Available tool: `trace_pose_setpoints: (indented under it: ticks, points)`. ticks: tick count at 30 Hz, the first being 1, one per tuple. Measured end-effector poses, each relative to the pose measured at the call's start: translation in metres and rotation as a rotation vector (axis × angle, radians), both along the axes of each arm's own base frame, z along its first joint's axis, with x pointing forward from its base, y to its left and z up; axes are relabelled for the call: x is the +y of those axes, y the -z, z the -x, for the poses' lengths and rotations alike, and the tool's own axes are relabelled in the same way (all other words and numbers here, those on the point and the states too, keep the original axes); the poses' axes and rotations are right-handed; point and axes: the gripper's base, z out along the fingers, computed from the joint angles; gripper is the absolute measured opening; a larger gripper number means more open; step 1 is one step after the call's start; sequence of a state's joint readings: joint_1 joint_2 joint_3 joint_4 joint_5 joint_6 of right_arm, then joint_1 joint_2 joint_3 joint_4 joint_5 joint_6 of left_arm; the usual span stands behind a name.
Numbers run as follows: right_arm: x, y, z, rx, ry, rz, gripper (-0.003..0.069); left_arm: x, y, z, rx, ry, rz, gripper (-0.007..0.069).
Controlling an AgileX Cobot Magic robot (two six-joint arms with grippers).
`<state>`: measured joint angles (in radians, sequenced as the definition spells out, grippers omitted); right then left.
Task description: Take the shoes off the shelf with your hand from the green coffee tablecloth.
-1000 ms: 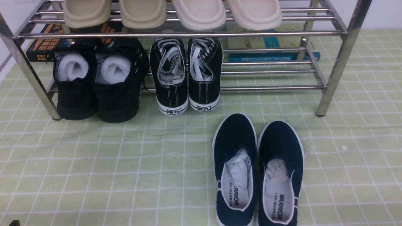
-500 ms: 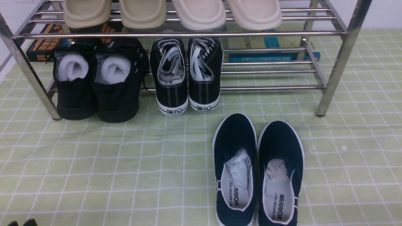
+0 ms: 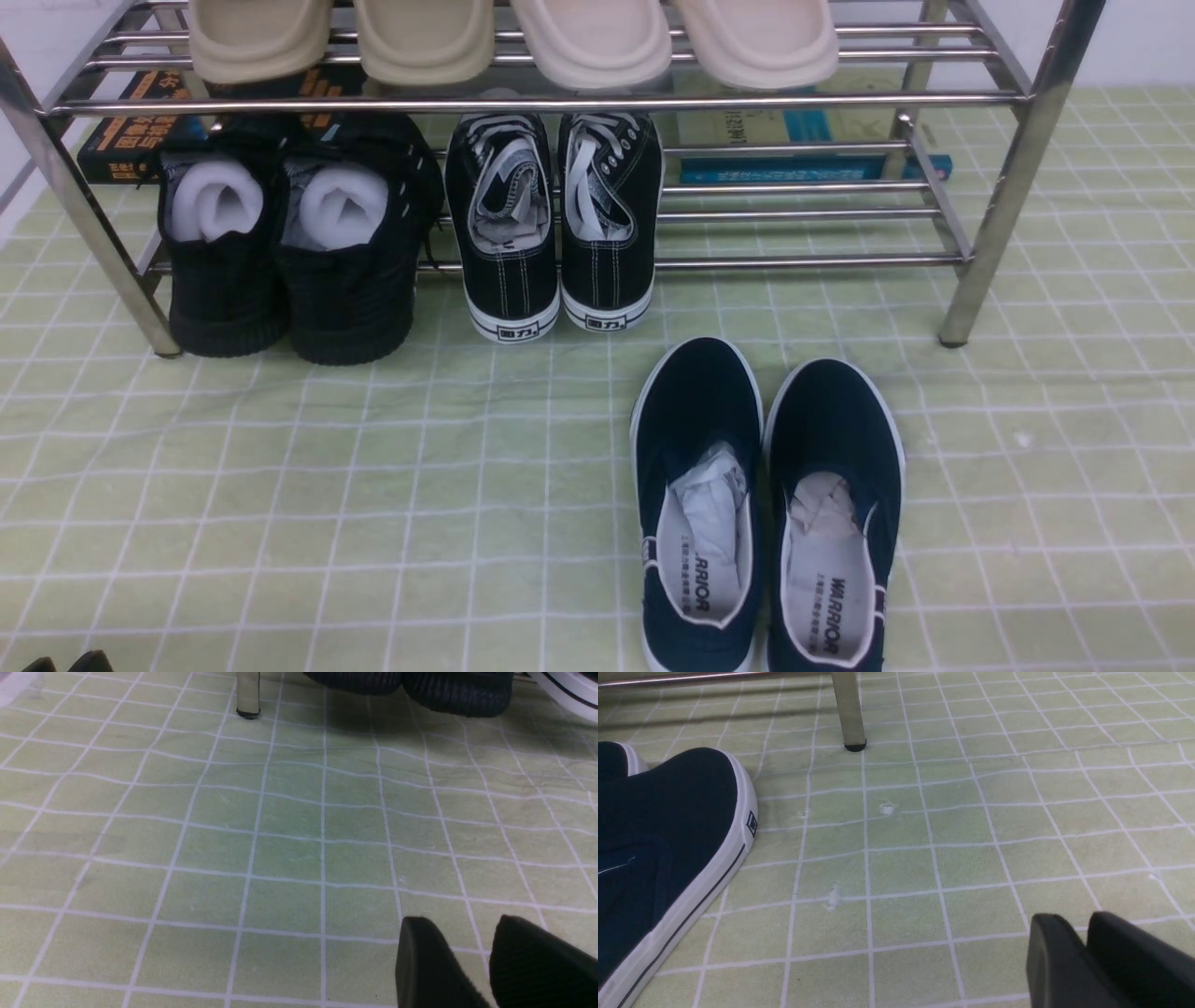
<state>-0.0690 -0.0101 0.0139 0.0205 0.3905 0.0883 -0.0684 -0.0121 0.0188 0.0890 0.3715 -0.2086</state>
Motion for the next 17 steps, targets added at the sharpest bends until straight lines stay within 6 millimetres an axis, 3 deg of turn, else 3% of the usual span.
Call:
trace_pose_setpoints:
  ticks: [17]
  points:
    - [0.0000,0.0000,0.0000,0.000,0.000,0.000,0.0144,0.0021,-0.0003,-0.0001,-0.004,-0.005,-0.065,0.0242]
